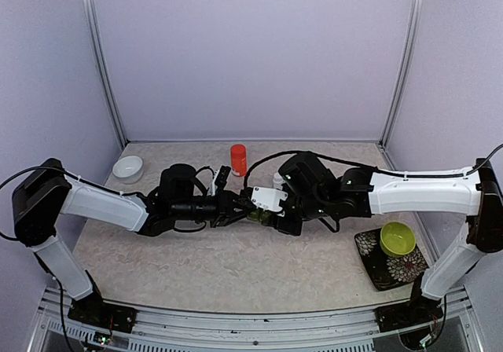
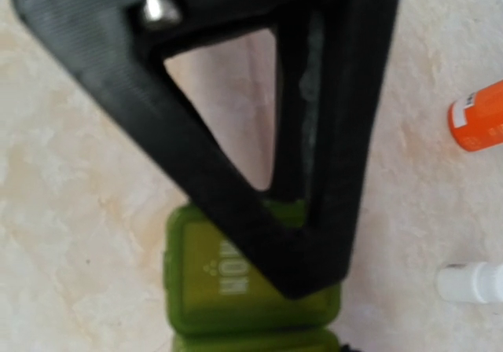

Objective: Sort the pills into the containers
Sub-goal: Open the lid of the pill container.

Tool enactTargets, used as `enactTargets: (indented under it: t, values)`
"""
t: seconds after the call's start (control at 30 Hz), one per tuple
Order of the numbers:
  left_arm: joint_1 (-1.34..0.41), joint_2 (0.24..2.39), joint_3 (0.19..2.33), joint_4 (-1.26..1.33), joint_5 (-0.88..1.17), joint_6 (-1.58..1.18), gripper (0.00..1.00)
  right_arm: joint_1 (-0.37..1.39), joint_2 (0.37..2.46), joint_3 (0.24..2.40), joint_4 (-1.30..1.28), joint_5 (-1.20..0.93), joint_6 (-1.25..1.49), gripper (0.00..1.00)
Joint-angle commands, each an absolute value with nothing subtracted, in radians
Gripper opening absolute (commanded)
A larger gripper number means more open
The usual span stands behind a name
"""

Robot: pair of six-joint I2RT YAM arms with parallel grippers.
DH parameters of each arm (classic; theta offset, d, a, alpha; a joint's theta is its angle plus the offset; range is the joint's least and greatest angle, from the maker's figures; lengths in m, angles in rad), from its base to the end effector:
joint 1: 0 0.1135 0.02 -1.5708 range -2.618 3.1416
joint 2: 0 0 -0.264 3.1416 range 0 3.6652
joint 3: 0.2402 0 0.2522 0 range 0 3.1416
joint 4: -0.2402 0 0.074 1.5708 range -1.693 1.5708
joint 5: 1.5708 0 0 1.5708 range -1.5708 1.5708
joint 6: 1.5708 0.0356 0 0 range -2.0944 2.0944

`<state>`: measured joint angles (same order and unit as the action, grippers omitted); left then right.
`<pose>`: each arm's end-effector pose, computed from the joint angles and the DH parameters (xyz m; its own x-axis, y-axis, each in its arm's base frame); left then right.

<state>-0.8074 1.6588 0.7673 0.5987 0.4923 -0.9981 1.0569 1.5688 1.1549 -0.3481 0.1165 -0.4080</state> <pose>0.2261 -0.2607 0.1932 -0.9062 -0.1243 -0.4042 0.3469 0.3282 -0.8786 0.1742 0.3001 0.2584 0.0153 -0.7746 -0.6322 -0.8906 0.2769 -0.3607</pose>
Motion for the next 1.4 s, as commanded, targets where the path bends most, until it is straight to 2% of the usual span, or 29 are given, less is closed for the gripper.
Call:
enactTargets:
  t: [0.0, 0.33, 0.43, 0.57, 0.97, 1.17, 1.37]
  values:
    - [-0.805, 1.655, 0.763, 0.586, 0.484, -0.946, 0.15, 1.015, 1.539, 1.202, -0.377, -0.026, -0.341, 0.32]
    - [-0.805, 1.656, 0.753, 0.591, 0.477, -0.945, 0.15, 0.961, 1.542, 1.219, -0.402, -0.164, -0.318, 0.37]
    - [-0.805, 1.657, 0.75, 0.594, 0.477, -0.945, 0.15, 0.956, 1.541, 1.22, -0.407, -0.16, -0.32, 0.42]
    - [-0.804, 1.655, 0.746, 0.595, 0.477, -0.945, 0.15, 0.957, 1.531, 1.218, -0.407, -0.107, -0.335, 0.54]
    - [-0.801, 1.657, 0.739, 0.61, 0.468, -0.966, 0.15, 1.086, 1.611, 1.211, -0.399, 0.202, -0.415, 0.71]
    - [-0.798, 1.655, 0.737, 0.612, 0.468, -0.968, 0.16, 1.113, 1.636, 1.202, -0.355, 0.229, -0.407, 0.72]
    - [-0.798, 1.651, 0.73, 0.616, 0.466, -0.971, 0.16, 1.126, 1.65, 1.209, -0.331, 0.31, -0.408, 0.69]
